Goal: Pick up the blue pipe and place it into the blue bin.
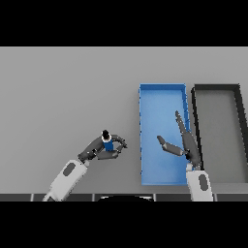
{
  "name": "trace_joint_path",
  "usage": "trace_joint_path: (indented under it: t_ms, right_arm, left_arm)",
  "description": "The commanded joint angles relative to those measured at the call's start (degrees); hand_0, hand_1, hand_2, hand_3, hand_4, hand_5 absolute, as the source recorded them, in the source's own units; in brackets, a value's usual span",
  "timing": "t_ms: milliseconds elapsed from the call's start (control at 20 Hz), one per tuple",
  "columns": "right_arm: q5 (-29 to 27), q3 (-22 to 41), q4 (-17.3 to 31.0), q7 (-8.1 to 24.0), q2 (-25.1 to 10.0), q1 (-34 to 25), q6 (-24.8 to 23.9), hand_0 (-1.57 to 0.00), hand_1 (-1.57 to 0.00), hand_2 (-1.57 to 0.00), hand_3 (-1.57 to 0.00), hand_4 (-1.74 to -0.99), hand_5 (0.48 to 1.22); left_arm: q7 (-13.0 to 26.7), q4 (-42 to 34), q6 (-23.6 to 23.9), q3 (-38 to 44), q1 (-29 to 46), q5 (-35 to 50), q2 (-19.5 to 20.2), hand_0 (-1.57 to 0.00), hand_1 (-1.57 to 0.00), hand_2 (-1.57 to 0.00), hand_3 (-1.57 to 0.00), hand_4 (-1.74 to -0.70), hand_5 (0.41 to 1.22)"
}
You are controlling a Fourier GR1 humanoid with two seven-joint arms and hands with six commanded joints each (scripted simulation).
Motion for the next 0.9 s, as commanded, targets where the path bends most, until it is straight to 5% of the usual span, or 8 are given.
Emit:
trace_joint_path:
  t_ms: [0,200,300,700,850]
  right_arm:
    - [-0.24,-0.18,0.30,-0.18,-0.11,-0.11,0.16,0.00,0.00,0.00,0.00,-1.189,0.562]
    - [0.86,0.19,0.05,-0.96,-0.19,0.65,-0.38,0.00,0.00,0.00,0.00,-1.178,0.561]
    - [0.64,0.19,-0.12,-0.14,-0.20,0.29,-0.20,0.00,0.00,0.00,0.00,-1.176,0.559]
    - [0.43,-0.03,-0.71,0.51,-0.67,-0.18,0.04,0.00,0.00,0.00,0.00,-1.151,0.550]
    - [1.70,0.56,-0.30,0.28,-0.44,0.39,-0.42,0.00,0.00,0.00,0.00,-1.138,0.555]
  left_arm:
    - [-0.89,0.24,0.40,-0.40,0.08,-0.75,-0.50,-0.65,-0.83,-0.94,-0.91,-1.45,0.941]
    - [-1.48,-1.48,0.92,-1.37,1.27,-1.38,-0.13,-1.19,-1.27,-1.31,-1.26,-1.62,1.106]
    - [-0.89,-2.37,2.02,-2.51,1.60,-2.64,-0.20,-1.33,-1.38,-1.40,-1.37,-1.56,1.148]
    - [-6.21,-7.20,3.28,-2.07,1.07,-3.76,-3.33,-1.53,-1.54,-1.54,-1.54,-1.48,1.209]
    - [-3.79,-9.27,3.01,-1.67,-0.41,-3.80,-4.17,-1.55,-1.55,-1.56,-1.55,-1.48,1.215]
